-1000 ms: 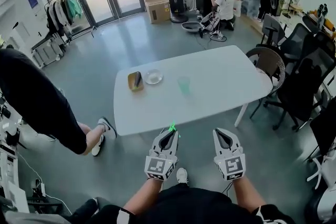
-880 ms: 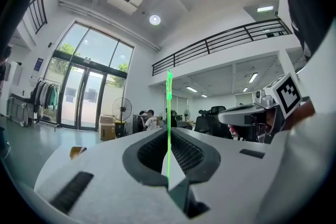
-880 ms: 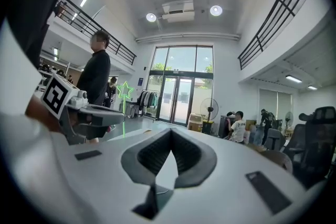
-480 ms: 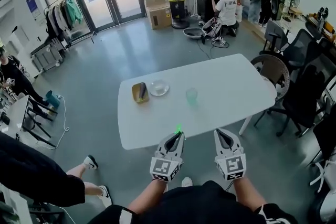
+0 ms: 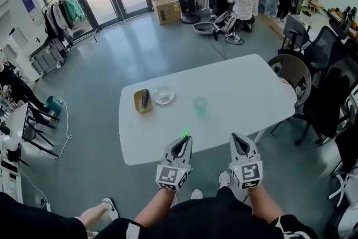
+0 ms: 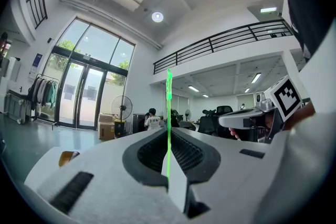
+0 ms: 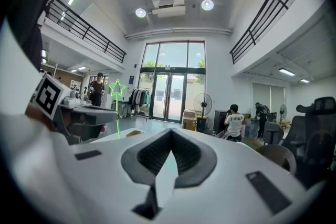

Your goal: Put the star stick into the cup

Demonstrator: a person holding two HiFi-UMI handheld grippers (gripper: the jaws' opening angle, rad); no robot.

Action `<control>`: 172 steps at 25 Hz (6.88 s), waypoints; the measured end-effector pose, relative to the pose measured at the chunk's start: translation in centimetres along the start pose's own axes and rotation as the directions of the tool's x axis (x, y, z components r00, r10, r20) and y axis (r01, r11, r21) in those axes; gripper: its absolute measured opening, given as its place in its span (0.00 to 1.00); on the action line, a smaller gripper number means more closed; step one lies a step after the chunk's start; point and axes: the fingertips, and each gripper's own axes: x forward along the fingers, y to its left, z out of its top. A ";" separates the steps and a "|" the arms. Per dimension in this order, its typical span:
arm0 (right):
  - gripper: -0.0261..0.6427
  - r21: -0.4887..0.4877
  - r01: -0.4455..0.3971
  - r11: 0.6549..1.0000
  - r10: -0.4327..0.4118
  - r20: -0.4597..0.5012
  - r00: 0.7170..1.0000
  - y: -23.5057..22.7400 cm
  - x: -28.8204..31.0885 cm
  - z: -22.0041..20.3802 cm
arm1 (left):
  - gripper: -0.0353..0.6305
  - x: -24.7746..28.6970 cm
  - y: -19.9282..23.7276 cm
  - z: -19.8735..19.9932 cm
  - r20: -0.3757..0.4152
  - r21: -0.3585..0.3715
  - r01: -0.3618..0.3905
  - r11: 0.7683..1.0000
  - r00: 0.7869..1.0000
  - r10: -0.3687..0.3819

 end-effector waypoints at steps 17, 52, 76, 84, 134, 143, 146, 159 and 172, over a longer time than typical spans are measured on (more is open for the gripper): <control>0.05 -0.003 -0.121 0.993 0.121 0.025 0.992 -13.6 9.3 -1.1 | 0.10 13.1 1.5 -1.2 -0.028 0.029 -0.166 0.986 0.986 0.167; 0.05 0.072 -0.470 0.880 0.461 0.106 0.881 -12.9 16.7 -1.2 | 0.10 17.7 7.7 -0.2 -0.002 -0.011 -0.391 0.920 0.921 0.391; 0.05 0.229 -0.438 0.869 0.477 -0.161 0.864 -8.8 25.7 -8.9 | 0.10 21.6 17.6 -12.3 -0.092 -0.446 -0.403 0.799 0.909 0.407; 0.05 0.253 -0.431 0.866 0.481 -0.182 0.858 -8.1 27.1 -10.1 | 0.10 22.2 18.4 -16.0 -0.128 -0.527 -0.404 0.747 0.907 0.401; 0.05 0.212 -0.554 0.805 0.570 -0.021 0.821 -4.2 23.9 -4.1 | 0.16 17.3 11.8 -10.1 -0.095 -0.290 -0.376 0.880 0.926 0.364; 0.05 0.177 -0.557 0.812 0.560 0.034 0.828 -3.5 22.5 -1.6 | 0.07 14.8 11.1 -3.1 0.005 -0.115 -0.406 0.907 0.913 0.409; 0.05 0.149 -0.557 0.817 0.557 0.045 0.829 -3.4 21.9 -0.8 | 0.07 14.5 10.5 -2.1 0.005 -0.070 -0.410 0.910 0.912 0.411; 0.04 0.057 -0.491 0.869 0.479 0.149 0.865 -5.0 19.9 2.2 | 0.07 13.9 8.6 -1.5 -0.010 -0.022 -0.357 0.934 0.934 0.356; 0.04 0.045 -0.480 0.876 0.470 0.136 0.872 -5.6 19.0 1.7 | 0.07 14.0 7.5 -1.9 -0.030 -0.030 -0.331 0.943 0.944 0.330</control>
